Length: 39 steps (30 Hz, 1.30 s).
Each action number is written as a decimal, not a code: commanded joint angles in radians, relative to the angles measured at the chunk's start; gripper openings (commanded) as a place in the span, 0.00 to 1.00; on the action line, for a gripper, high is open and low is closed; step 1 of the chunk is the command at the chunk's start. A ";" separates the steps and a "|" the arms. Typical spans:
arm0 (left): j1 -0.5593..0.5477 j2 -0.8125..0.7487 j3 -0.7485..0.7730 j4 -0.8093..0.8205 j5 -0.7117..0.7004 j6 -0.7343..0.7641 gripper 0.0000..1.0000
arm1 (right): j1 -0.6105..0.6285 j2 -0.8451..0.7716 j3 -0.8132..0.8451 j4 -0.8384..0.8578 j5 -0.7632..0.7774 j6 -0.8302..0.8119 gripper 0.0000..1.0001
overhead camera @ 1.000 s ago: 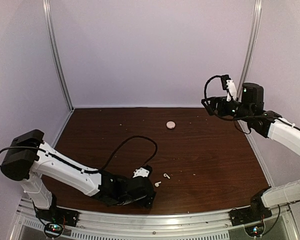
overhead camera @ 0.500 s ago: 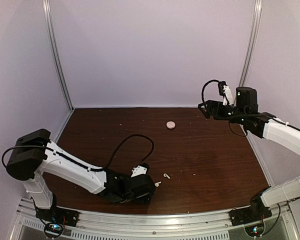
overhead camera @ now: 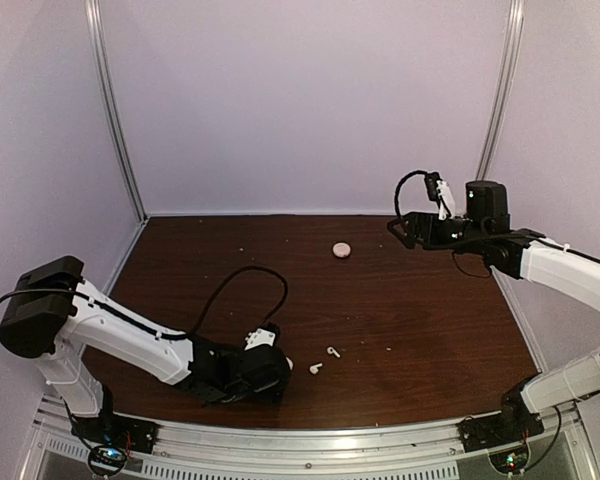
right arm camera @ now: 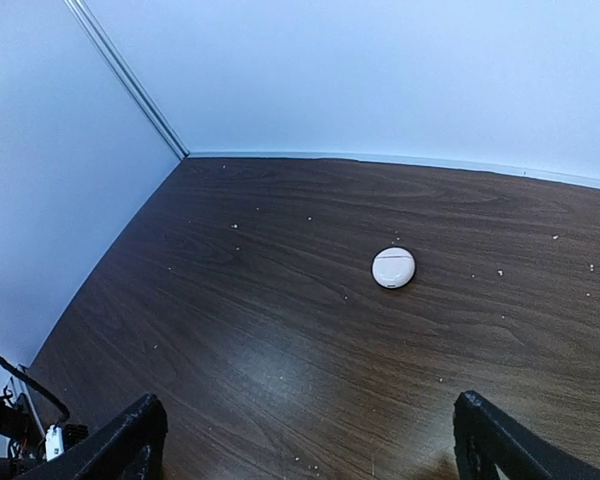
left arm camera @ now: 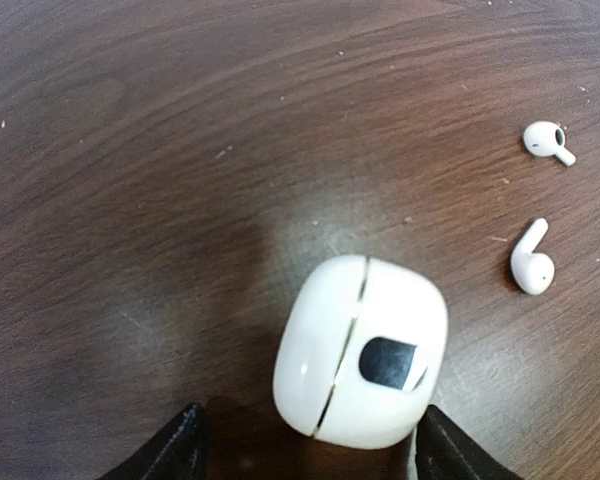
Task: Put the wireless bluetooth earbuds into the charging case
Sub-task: Adjust the charging case at the center of the board.
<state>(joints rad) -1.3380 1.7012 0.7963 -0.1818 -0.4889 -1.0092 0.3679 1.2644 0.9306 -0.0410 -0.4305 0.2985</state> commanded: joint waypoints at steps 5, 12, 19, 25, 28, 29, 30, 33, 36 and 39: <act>0.030 -0.064 -0.079 0.165 0.062 0.148 0.72 | -0.004 0.018 0.013 0.004 -0.148 -0.026 1.00; 0.046 -0.089 -0.135 0.304 0.135 0.294 0.68 | -0.004 0.057 0.015 0.008 -0.277 -0.027 1.00; 0.061 -0.080 -0.147 0.298 0.127 0.314 0.55 | -0.004 0.062 -0.015 0.038 -0.343 -0.003 1.00; 0.088 -0.059 -0.134 0.270 0.104 0.297 0.52 | -0.001 0.043 -0.060 0.038 -0.386 0.011 0.96; 0.089 -0.051 -0.128 0.284 0.106 0.322 0.51 | 0.001 0.031 -0.083 0.038 -0.391 0.011 0.95; 0.089 -0.050 -0.128 0.294 0.110 0.333 0.51 | 0.000 0.028 -0.089 0.038 -0.395 0.012 0.95; 0.088 -0.050 -0.130 0.310 0.122 0.351 0.51 | 0.000 0.027 -0.093 0.038 -0.398 0.011 0.95; 0.089 -0.048 -0.132 0.337 0.138 0.397 0.53 | 0.002 0.023 -0.105 0.038 -0.413 0.006 0.95; 0.090 -0.046 -0.131 0.348 0.141 0.435 0.56 | 0.002 0.018 -0.114 0.038 -0.423 0.004 0.95; 0.107 -0.047 -0.137 0.359 0.161 0.461 0.57 | 0.002 0.011 -0.119 0.038 -0.428 0.002 0.95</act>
<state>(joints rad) -1.2518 1.6444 0.6594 0.1135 -0.3538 -0.6170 0.3679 1.3087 0.8257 -0.0254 -0.8318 0.3019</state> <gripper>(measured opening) 0.565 0.946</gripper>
